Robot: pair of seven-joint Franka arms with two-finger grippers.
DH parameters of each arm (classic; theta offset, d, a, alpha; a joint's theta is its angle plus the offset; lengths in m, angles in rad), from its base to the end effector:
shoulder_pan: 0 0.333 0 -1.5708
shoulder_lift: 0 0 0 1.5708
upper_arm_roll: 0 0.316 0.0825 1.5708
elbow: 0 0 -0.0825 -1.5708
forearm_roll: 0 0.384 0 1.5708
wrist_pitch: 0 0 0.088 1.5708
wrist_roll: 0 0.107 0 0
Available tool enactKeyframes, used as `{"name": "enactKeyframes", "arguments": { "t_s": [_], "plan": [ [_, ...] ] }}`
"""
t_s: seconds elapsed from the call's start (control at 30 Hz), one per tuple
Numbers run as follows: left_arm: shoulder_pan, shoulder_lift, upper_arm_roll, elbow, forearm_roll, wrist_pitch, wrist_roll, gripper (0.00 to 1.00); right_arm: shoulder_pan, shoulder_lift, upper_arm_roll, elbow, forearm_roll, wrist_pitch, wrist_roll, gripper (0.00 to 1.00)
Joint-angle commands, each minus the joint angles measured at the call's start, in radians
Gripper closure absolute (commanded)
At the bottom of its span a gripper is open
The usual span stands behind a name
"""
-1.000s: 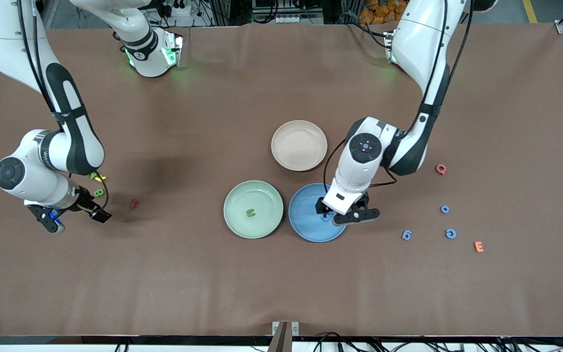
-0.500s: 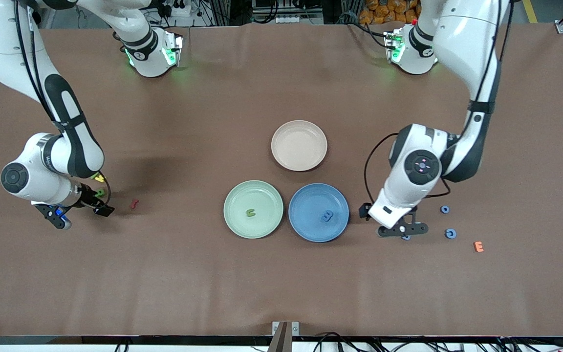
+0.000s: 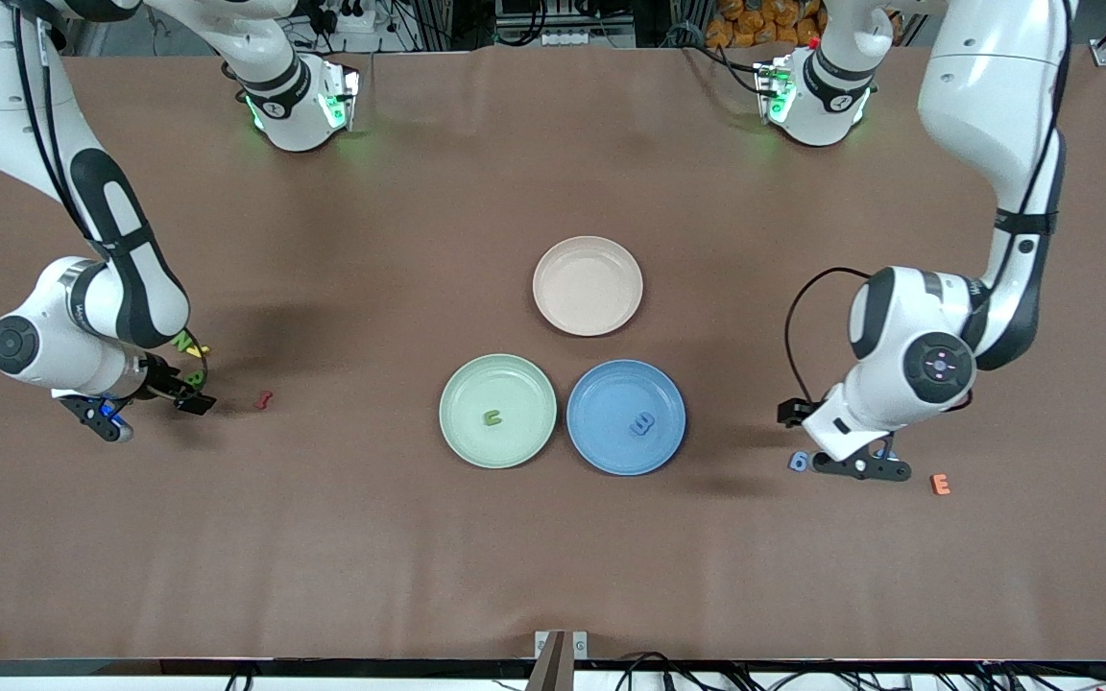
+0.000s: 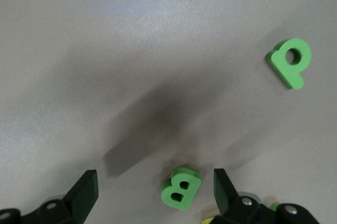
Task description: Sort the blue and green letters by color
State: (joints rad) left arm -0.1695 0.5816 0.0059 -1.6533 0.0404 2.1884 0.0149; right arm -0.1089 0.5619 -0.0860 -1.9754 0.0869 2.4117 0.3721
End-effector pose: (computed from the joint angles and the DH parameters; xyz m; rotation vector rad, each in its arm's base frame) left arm 0.6698 -0.1095 0.2691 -3.0858 0.3152 0.0678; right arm 0.5873 -0.1149 0.1713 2.9805 -0.9630 -0.1920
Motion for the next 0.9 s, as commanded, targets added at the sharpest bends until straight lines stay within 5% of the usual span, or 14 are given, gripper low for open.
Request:
{"name": "enactKeyframes", "arguments": {
  "t_s": [0.0,0.87],
  "plan": [
    [0.057,-0.022,-0.023,-0.025,0.050,-0.013,0.086,0.00,-0.002,-0.022,0.017,-0.034,0.011,0.006,0.002,0.03],
    [0.151,0.055,-0.023,-0.023,0.021,0.066,0.158,0.00,0.003,-0.023,0.015,-0.094,0.016,0.058,-0.013,0.00]
  ]
}}
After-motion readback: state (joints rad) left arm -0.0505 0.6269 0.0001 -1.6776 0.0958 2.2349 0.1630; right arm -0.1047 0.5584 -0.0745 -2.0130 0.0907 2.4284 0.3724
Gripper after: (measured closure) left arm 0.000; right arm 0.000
